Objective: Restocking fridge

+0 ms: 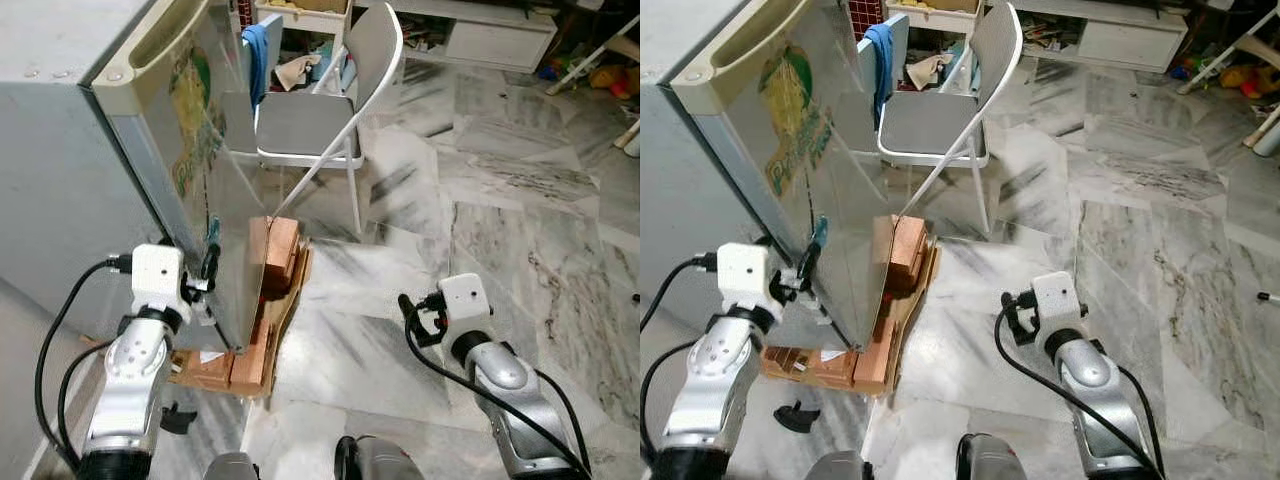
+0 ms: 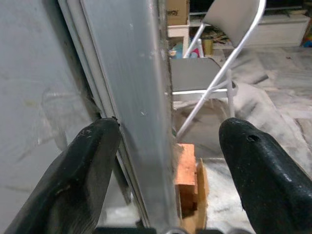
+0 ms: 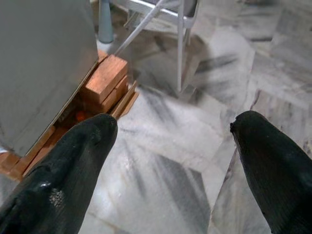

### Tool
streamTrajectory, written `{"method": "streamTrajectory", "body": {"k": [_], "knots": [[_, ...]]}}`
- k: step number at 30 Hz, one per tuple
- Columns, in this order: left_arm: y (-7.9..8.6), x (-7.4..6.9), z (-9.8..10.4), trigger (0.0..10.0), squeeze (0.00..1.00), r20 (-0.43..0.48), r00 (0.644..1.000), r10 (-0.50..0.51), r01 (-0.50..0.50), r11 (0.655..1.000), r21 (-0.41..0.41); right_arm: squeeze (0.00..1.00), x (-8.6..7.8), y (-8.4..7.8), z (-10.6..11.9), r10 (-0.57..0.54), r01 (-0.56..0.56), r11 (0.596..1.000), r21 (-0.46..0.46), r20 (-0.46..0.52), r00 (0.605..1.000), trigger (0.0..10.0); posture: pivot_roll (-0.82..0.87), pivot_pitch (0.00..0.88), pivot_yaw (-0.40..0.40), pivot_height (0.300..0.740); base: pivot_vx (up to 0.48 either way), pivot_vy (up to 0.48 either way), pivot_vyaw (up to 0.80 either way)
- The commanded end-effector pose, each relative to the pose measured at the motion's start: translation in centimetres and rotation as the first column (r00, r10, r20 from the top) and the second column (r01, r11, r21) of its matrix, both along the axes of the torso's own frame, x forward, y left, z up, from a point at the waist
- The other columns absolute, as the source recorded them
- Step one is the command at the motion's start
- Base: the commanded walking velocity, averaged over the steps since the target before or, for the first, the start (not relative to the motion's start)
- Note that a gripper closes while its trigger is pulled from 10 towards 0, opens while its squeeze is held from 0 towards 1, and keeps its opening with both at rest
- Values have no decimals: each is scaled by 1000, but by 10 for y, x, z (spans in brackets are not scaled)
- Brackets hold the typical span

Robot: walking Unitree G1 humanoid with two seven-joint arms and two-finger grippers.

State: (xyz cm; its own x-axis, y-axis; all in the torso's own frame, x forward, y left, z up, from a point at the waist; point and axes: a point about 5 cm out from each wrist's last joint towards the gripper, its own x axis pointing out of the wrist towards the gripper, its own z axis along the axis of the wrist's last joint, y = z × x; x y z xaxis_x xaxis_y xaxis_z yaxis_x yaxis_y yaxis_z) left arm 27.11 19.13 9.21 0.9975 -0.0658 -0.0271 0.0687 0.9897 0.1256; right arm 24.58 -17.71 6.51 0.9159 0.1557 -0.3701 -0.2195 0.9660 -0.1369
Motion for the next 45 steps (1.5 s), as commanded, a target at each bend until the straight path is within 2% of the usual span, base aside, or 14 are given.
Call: {"method": "streamTrajectory", "body": {"k": [1,10,17,20,21,22,23,25,26,30,32,37,40,45], "knots": [[4,4,-3,10000,0,-5,1000,28,-28,1000,13,0,1,0,4,9,-9,1000,5,11,1000,10000,82,93,-34,740,0,0,0],[4,24,-4,10000,0,-2,998,66,-66,998,8,0,-5,1,5,57,-57,998,36,1,998,10000,72,95,-33,740,0,0,0],[-58,42,6,10000,0,40,967,-251,245,964,106,0,-23,-15,-10,53,-63,995,-75,-128,990,10000,96,91,-45,740,0,0,0],[-101,42,17,10000,0,84,906,-415,406,908,101,0,-32,-24,-19,54,-69,995,-75,-183,982,10000,95,88,-44,740,0,0,0],[-147,31,31,10000,0,124,800,-586,578,810,99,0,-34,-28,-23,52,-71,994,-85,-207,977,10000,99,83,-42,740,0,0,0],[-167,22,36,10000,0,135,741,-658,649,753,108,0,-35,-30,-24,49,-68,994,-85,-212,976,10000,98,82,-39,740,0,0,0],[-167,22,36,10000,0,135,741,-658,649,753,108,0,-35,-30,-24,49,-68,994,-85,-212,976,10000,98,82,-39,740,0,0,0],[-204,2,43,10000,0,155,629,-762,756,646,107,0,-35,-28,-25,51,-70,994,-83,-213,976,10000,93,77,-33,740,0,0,0],[-206,0,39,10000,0,154,623,-767,762,639,100,0,-35,-28,-25,51,-70,994,-83,-212,976,10000,86,76,-30,740,0,0,0],[-193,4,22,10000,0,111,660,-743,735,669,110,0,-35,-27,-27,46,-65,994,-84,-210,977,10000,80,80,-30,740,0,0,0],[-151,20,8,10000,0,52,766,-640,635,767,91,0,-35,-28,-29,43,-61,995,-81,-209,977,10000,89,83,-32,740,0,0,0],[-95,27,3,10000,0,23,857,-515,509,853,116,0,-30,-26,-23,42,-56,996,-74,-180,983,10000,101,81,-35,740,0,0,0],[-35,14,-8,10000,0,5,942,-335,333,939,87,0,-23,-25,-14,9,-17,996,-86,-93,996,10000,96,73,-30,740,211,-221,0],[0,-9,-23,10000,0,-47,974,-223,226,971,81,0,-17,-26,-9,-33,30,997,-75,-38,999,10000,95,72,-27,740,353,-320,0]]}}
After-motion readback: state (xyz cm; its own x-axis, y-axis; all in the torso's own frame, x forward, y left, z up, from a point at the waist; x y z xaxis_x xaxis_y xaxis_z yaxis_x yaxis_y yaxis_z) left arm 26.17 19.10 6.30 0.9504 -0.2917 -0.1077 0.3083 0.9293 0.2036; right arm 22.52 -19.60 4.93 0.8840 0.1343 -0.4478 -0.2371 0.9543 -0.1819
